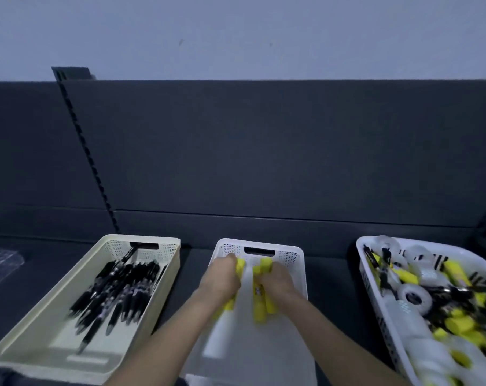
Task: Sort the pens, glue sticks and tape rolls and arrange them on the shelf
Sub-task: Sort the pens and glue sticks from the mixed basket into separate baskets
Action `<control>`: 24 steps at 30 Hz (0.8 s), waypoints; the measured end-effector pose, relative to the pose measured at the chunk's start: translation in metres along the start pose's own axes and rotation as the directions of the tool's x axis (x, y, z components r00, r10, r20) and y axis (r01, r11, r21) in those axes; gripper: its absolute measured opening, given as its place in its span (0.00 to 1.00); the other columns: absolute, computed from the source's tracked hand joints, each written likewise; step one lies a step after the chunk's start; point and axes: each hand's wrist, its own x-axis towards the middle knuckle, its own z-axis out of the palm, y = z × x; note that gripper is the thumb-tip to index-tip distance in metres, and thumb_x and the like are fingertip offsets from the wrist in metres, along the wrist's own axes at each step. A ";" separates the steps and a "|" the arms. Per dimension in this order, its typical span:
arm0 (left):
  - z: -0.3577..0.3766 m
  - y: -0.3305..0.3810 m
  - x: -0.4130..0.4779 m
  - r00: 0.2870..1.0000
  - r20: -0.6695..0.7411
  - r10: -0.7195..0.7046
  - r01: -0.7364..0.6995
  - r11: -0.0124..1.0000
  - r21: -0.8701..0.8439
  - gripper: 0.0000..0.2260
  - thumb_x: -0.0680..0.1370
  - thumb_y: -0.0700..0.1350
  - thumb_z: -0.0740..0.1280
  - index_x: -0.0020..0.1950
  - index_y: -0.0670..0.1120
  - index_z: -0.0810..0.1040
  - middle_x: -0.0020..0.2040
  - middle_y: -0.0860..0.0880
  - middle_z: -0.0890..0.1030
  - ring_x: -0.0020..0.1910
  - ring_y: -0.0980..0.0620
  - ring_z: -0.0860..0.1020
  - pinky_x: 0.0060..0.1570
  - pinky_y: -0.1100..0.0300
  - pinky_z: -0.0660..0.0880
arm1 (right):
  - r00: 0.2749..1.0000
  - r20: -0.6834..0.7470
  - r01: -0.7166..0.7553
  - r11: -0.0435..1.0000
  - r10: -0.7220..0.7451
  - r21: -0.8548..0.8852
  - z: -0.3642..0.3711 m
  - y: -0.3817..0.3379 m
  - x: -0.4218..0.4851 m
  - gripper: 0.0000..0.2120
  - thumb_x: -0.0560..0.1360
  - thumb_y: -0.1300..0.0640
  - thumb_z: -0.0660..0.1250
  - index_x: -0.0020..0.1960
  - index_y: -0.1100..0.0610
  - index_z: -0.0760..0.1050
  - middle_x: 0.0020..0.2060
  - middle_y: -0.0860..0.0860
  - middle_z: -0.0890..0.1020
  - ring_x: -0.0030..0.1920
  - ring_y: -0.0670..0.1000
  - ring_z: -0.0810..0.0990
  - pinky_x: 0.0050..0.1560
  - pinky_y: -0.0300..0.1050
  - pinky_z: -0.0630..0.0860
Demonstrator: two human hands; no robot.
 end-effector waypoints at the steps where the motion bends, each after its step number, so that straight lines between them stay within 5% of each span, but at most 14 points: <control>1: 0.002 -0.001 0.003 1.000 0.006 -0.001 0.001 1.000 -0.002 0.16 0.72 0.40 0.66 0.58 0.42 0.69 0.54 0.43 0.77 0.54 0.43 0.76 0.42 0.56 0.72 | 1.000 -0.009 -0.015 1.000 0.015 0.002 0.000 0.001 0.001 0.05 0.70 0.65 0.62 0.41 0.57 0.74 0.39 0.54 0.79 0.44 0.54 0.78 0.47 0.47 0.75; 4: 0.002 -0.001 0.006 0.998 -0.028 0.053 -0.053 0.999 0.004 0.21 0.75 0.43 0.66 0.66 0.43 0.65 0.63 0.45 0.70 0.61 0.45 0.71 0.51 0.55 0.72 | 1.000 0.000 -0.013 0.994 0.013 -0.109 -0.003 0.000 -0.004 0.14 0.74 0.63 0.59 0.60 0.60 0.69 0.57 0.56 0.77 0.55 0.54 0.75 0.55 0.45 0.72; 7: -0.002 -0.001 0.004 0.991 -0.074 0.113 -0.110 0.993 0.045 0.19 0.77 0.42 0.62 0.67 0.44 0.66 0.66 0.47 0.68 0.64 0.46 0.69 0.55 0.55 0.71 | 0.995 -0.001 0.095 0.952 -0.100 -0.292 -0.012 -0.001 -0.016 0.18 0.78 0.62 0.56 0.67 0.63 0.65 0.65 0.58 0.72 0.66 0.56 0.70 0.61 0.43 0.66; 13: -0.003 0.015 -0.011 0.961 -0.087 0.263 -0.267 0.963 -0.029 0.17 0.80 0.44 0.59 0.69 0.47 0.68 0.67 0.50 0.70 0.65 0.51 0.71 0.61 0.60 0.67 | 0.911 -0.118 0.303 0.835 -0.396 -0.460 -0.057 0.014 -0.052 0.18 0.79 0.60 0.57 0.68 0.60 0.67 0.65 0.54 0.72 0.65 0.51 0.70 0.64 0.39 0.65; 19: 0.018 0.072 -0.026 0.896 -0.059 0.441 -0.443 0.895 -0.044 0.17 0.80 0.45 0.60 0.68 0.46 0.69 0.67 0.49 0.73 0.66 0.51 0.70 0.64 0.63 0.63 | 0.905 -0.237 0.091 0.706 -0.353 -0.703 -0.125 0.062 -0.083 0.20 0.79 0.52 0.56 0.69 0.57 0.65 0.65 0.51 0.71 0.65 0.52 0.70 0.64 0.44 0.67; 24: 0.038 0.136 -0.040 0.839 -0.044 0.543 -0.544 0.838 -0.032 0.16 0.78 0.45 0.62 0.66 0.46 0.71 0.63 0.48 0.75 0.63 0.51 0.72 0.61 0.63 0.65 | 0.900 -0.316 -0.002 0.722 -0.301 -0.692 -0.182 0.110 -0.112 0.15 0.77 0.53 0.59 0.61 0.59 0.72 0.57 0.53 0.75 0.59 0.55 0.74 0.58 0.47 0.70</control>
